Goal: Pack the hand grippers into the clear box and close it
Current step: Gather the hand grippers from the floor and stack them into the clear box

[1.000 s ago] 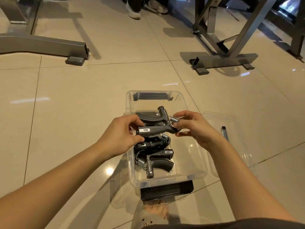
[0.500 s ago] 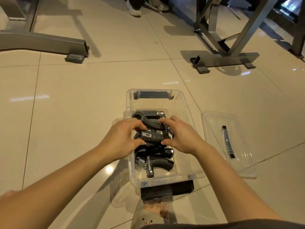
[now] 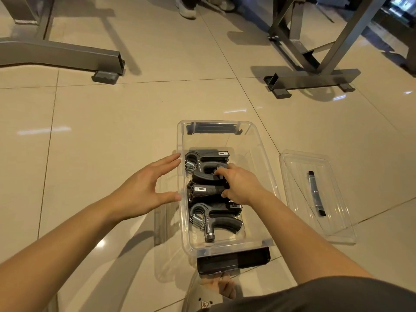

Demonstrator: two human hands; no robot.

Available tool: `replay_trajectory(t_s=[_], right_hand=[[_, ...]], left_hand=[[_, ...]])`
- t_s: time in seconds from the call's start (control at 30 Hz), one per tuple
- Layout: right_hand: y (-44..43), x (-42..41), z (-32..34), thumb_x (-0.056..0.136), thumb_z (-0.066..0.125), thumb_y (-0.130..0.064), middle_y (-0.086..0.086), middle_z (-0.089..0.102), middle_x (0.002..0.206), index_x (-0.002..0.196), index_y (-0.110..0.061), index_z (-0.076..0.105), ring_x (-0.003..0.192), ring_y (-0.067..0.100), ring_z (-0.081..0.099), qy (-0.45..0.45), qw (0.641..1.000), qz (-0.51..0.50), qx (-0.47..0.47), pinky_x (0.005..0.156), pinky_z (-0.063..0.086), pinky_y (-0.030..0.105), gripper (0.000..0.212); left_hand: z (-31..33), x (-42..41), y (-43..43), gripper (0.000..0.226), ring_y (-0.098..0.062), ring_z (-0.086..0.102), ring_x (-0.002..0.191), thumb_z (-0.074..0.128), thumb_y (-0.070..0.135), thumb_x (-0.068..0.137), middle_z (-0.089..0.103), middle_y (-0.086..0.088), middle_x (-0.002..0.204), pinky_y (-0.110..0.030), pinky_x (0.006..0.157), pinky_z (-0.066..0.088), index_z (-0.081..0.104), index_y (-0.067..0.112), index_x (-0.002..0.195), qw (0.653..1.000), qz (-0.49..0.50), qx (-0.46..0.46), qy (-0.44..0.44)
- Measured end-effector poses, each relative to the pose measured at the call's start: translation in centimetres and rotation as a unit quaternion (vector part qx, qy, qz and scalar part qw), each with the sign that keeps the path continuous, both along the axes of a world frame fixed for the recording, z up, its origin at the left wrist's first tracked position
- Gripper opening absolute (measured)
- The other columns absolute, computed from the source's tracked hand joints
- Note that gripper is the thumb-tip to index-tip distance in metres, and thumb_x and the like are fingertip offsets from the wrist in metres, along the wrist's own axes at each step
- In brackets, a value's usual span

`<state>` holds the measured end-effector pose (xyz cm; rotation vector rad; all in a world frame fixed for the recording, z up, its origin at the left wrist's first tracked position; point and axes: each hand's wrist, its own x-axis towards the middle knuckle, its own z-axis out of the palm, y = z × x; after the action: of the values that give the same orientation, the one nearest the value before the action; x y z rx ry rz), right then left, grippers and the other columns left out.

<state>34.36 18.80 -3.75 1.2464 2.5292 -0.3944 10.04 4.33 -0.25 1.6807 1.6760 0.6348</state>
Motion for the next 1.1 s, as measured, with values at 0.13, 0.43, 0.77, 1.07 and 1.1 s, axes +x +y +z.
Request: replay_trajectory(t_s=[0.13, 0.43, 0.77, 1.07, 1.1], right_hand=[[0.1, -0.5, -1.2, 0.078, 0.081, -0.027, 0.000, 0.048, 0.140, 0.139, -0.034, 0.047, 0.120, 0.024, 0.055, 0.008, 1.000, 0.005, -0.015, 0.094, 0.052, 0.042, 0.070], [0.6, 0.5, -2.1, 0.079, 0.076, -0.015, 0.000, 0.044, 0.143, 0.143, -0.031, 0.047, 0.124, 0.024, 0.051, 0.035, 0.999, 0.000, -0.041, 0.097, 0.050, 0.039, 0.071], [0.6, 0.3, -1.9, 0.081, 0.073, -0.012, 0.001, 0.048, 0.137, 0.143, -0.032, 0.046, 0.118, 0.025, 0.054, 0.007, 0.999, -0.003, -0.049, 0.092, 0.052, 0.039, 0.070], [-0.3, 0.8, -1.3, 0.083, 0.077, -0.019, 0.003, 0.039, 0.145, 0.150, -0.032, 0.037, 0.127, 0.025, 0.049, 0.015, 0.999, -0.001, -0.042, 0.100, 0.050, 0.041, 0.079], [-0.5, 0.9, -0.8, 0.083, 0.077, -0.022, 0.003, 0.039, 0.145, 0.151, -0.032, 0.037, 0.126, 0.025, 0.049, 0.019, 0.999, -0.003, -0.036, 0.099, 0.050, 0.040, 0.080]], left_hand=[[-0.5, -0.5, 0.2, 0.094, 0.031, 0.009, 0.133, 0.077, 0.054, 0.076, 0.017, 0.037, 0.156, 0.006, 0.103, 0.006, 0.029, 0.038, 0.155, 1.000, -0.006, 0.010, -0.002], [-0.8, -1.1, 0.7, 0.099, 0.010, 0.018, 0.146, 0.074, 0.071, 0.069, 0.017, 0.041, 0.156, -0.024, 0.117, 0.018, 0.032, 0.042, 0.154, 1.000, -0.013, 0.007, 0.001], [-0.8, -1.0, 0.8, 0.098, 0.005, 0.034, 0.142, 0.080, 0.060, 0.070, 0.017, 0.041, 0.156, -0.029, 0.117, 0.029, 0.035, 0.040, 0.153, 1.000, -0.013, -0.008, -0.018], [-0.5, -0.7, 0.6, 0.089, 0.004, 0.031, 0.143, 0.079, 0.059, 0.073, 0.020, 0.033, 0.159, -0.027, 0.117, 0.028, 0.040, 0.038, 0.151, 1.000, -0.006, 0.010, 0.016], [-0.3, -0.6, 0.3, 0.084, 0.002, 0.032, 0.142, 0.078, 0.059, 0.075, 0.023, 0.031, 0.159, -0.029, 0.116, 0.031, 0.044, 0.037, 0.149, 0.999, -0.004, 0.020, 0.033]])
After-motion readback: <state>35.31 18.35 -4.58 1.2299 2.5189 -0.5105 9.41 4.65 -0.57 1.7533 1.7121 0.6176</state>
